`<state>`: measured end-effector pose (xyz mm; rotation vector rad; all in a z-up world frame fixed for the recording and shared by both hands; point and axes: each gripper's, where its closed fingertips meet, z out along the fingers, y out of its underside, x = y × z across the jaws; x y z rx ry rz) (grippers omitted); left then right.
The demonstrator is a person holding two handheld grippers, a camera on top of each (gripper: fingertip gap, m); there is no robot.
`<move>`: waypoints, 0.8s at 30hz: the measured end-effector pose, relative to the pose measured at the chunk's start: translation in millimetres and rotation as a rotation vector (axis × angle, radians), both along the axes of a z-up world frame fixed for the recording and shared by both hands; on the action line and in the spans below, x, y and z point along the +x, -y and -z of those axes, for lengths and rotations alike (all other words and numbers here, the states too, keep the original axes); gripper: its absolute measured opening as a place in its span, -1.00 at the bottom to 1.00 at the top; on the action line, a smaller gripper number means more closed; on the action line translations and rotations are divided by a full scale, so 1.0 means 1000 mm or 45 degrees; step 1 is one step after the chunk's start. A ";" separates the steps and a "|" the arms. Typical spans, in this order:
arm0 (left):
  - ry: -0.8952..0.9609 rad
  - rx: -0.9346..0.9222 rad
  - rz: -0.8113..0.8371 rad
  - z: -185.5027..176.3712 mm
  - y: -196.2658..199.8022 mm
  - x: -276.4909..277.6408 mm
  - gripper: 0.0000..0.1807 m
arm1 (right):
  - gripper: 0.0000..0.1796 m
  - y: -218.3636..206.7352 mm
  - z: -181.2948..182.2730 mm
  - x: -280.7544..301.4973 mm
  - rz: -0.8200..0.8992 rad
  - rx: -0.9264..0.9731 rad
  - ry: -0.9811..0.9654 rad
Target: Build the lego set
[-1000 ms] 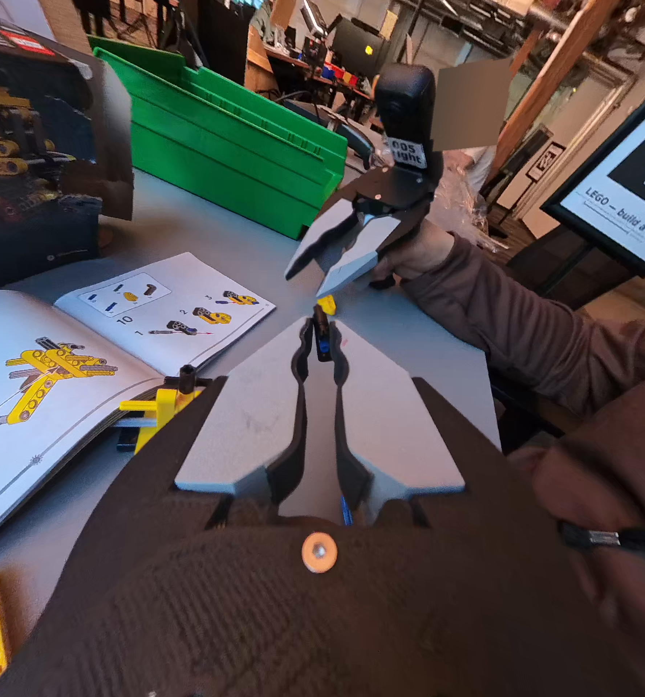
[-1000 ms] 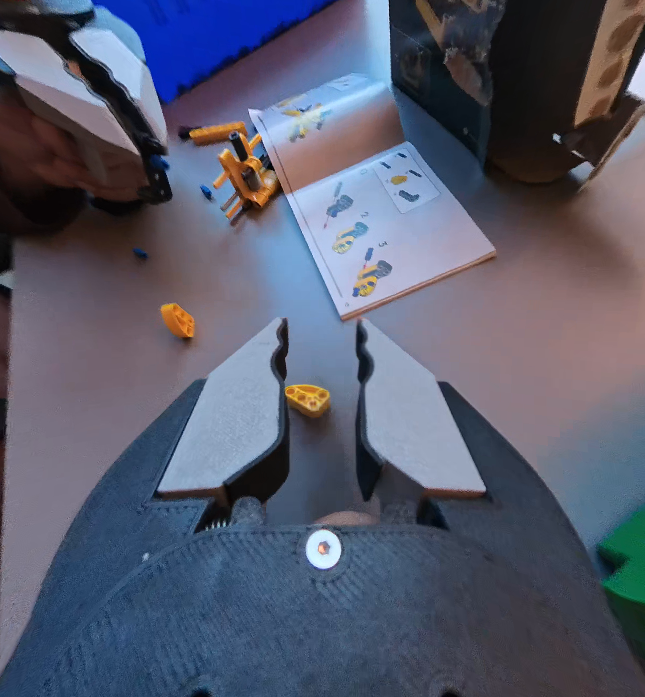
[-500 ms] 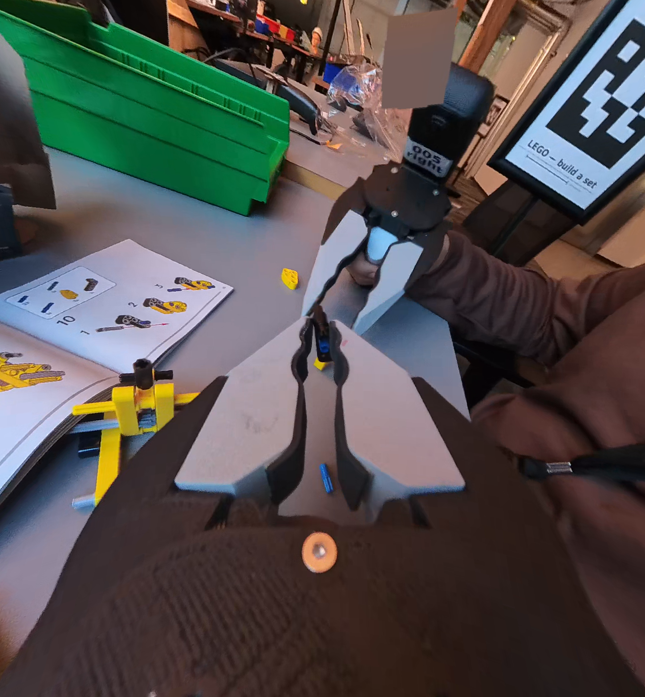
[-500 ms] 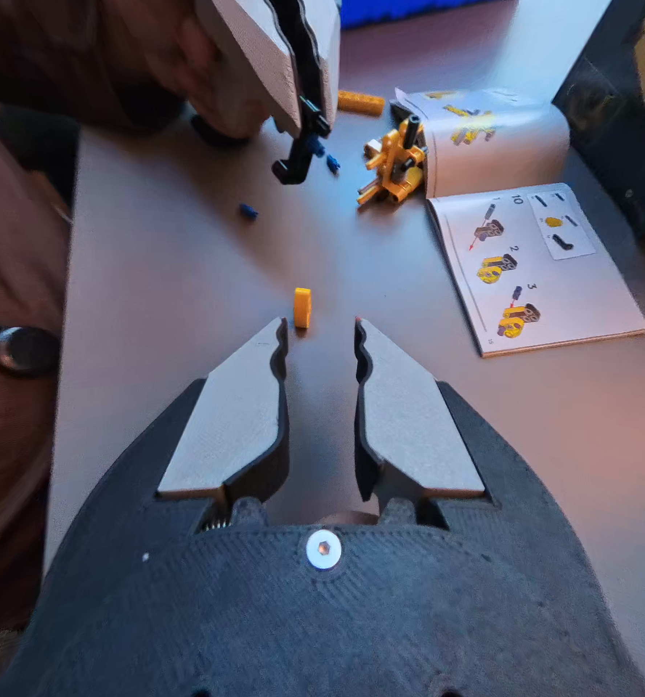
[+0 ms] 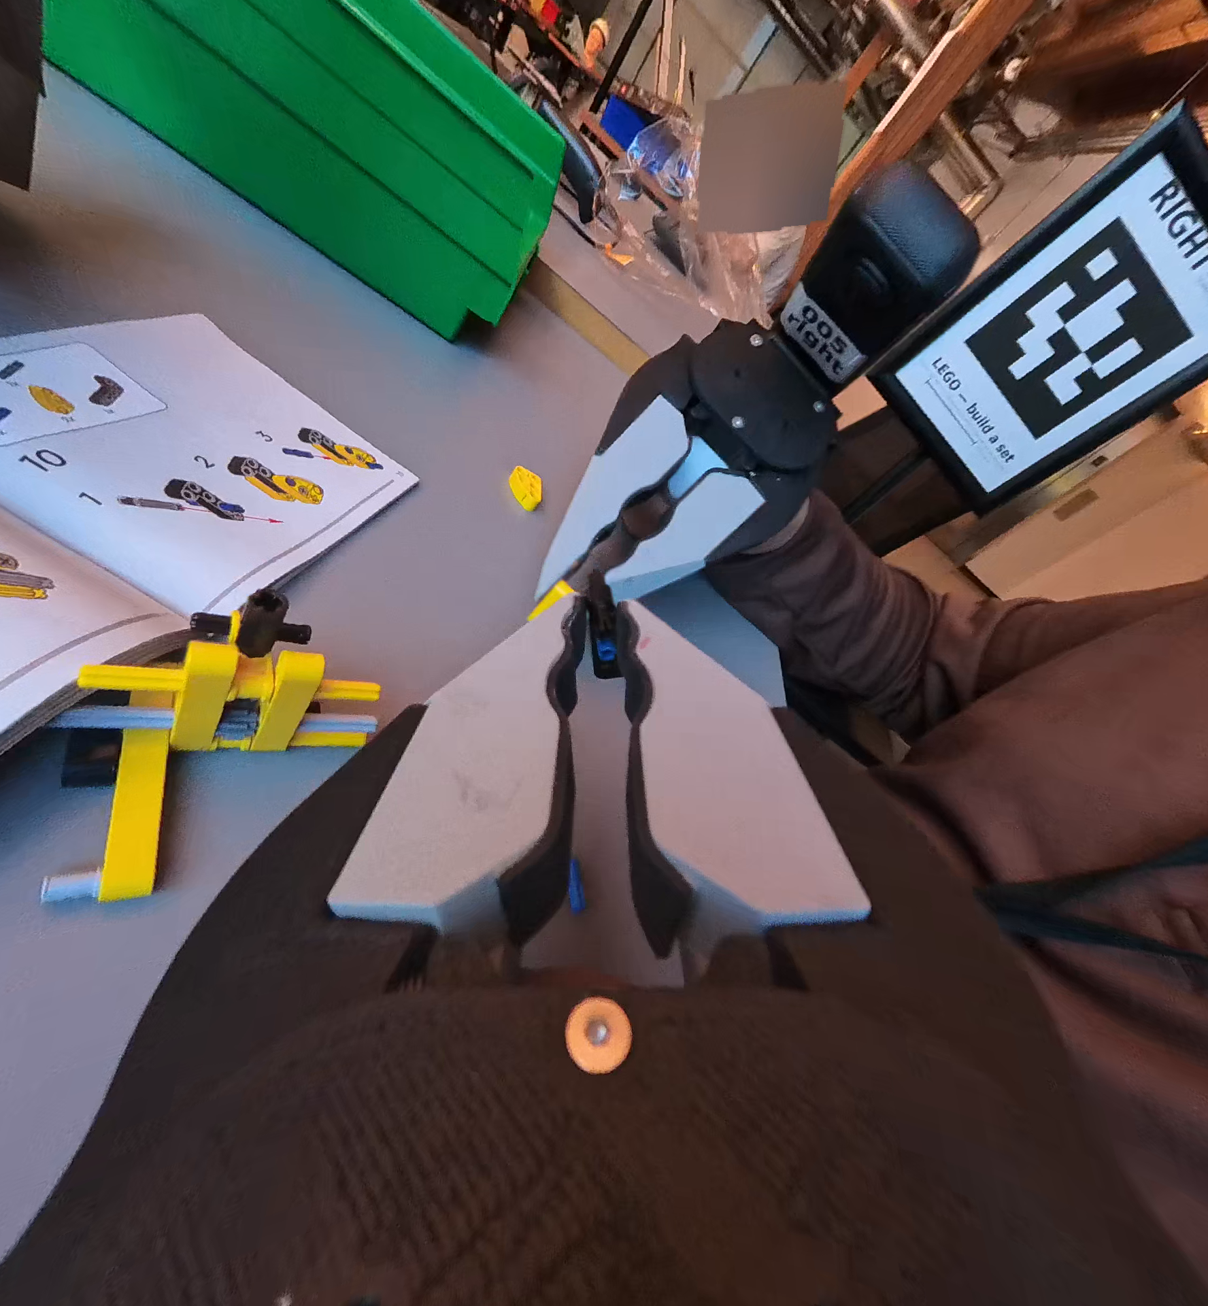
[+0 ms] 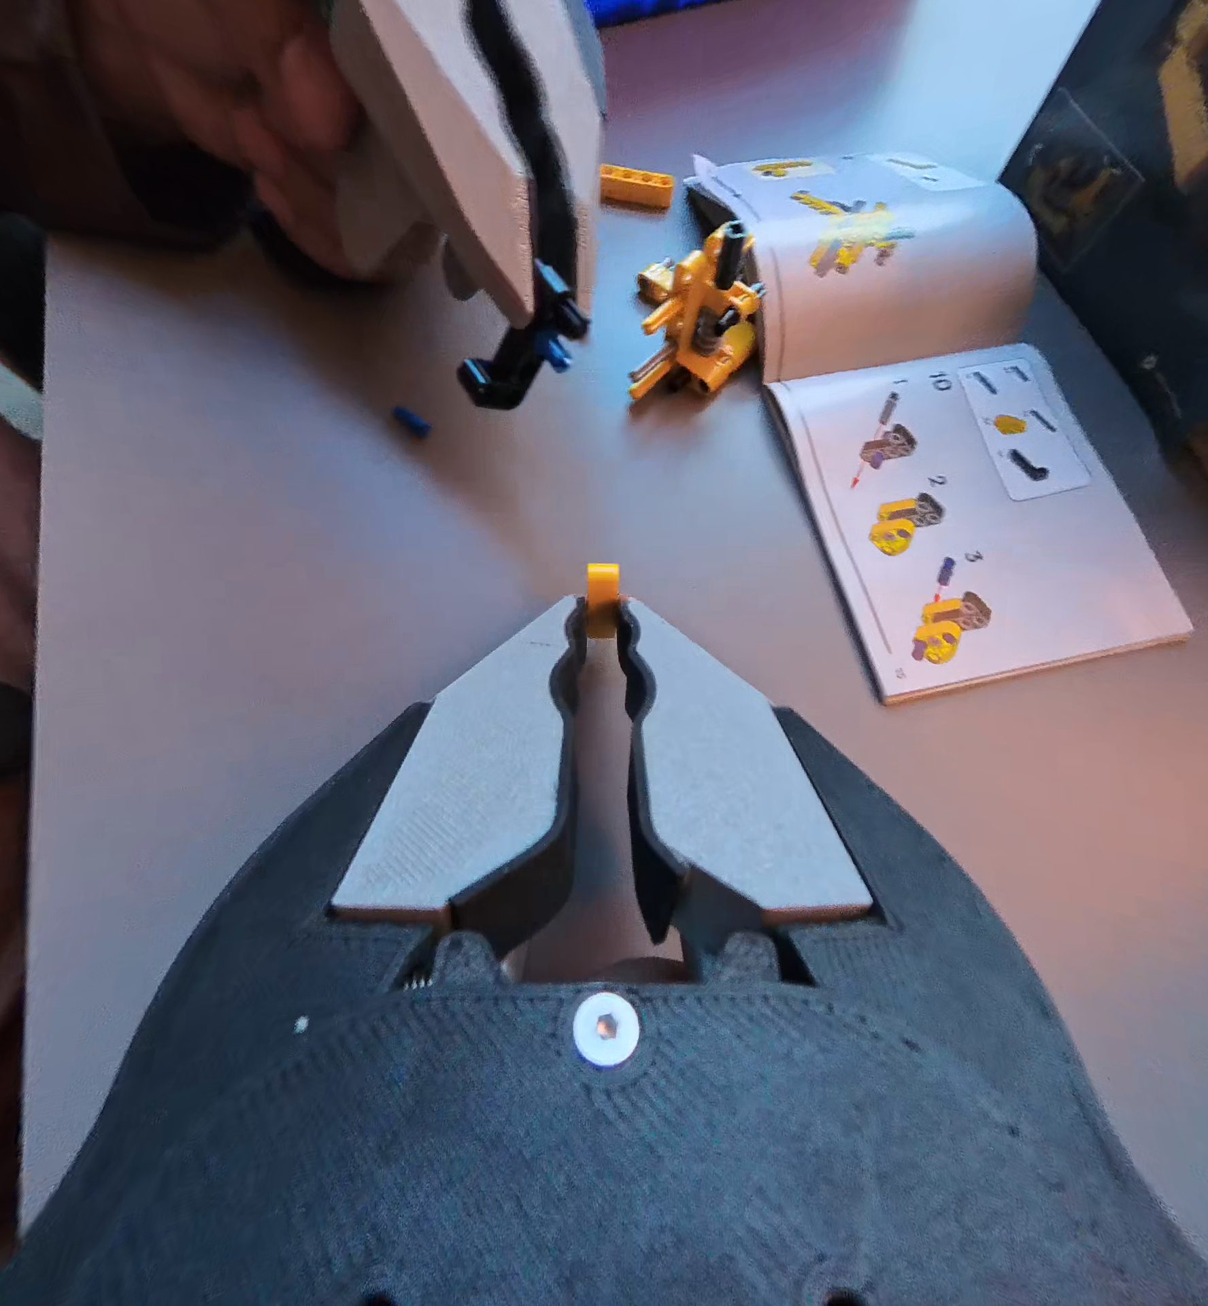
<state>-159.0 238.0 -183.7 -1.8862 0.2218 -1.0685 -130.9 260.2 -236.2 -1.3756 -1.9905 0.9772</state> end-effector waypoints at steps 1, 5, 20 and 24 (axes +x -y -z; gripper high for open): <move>0.000 0.020 0.004 -0.002 0.001 0.000 -0.95 | -0.95 -0.003 -0.001 -0.002 0.018 0.037 -0.024; -0.091 0.153 0.032 -0.010 0.003 0.007 -0.95 | -0.95 -0.005 0.011 -0.001 0.000 0.175 0.035; -0.019 -0.022 -0.098 0.002 -0.009 0.006 -0.95 | -0.69 0.010 -0.028 0.009 0.072 0.069 -0.222; 0.077 -0.077 -0.129 0.002 -0.005 0.016 -0.95 | -0.68 0.030 -0.028 0.012 0.060 0.047 -0.254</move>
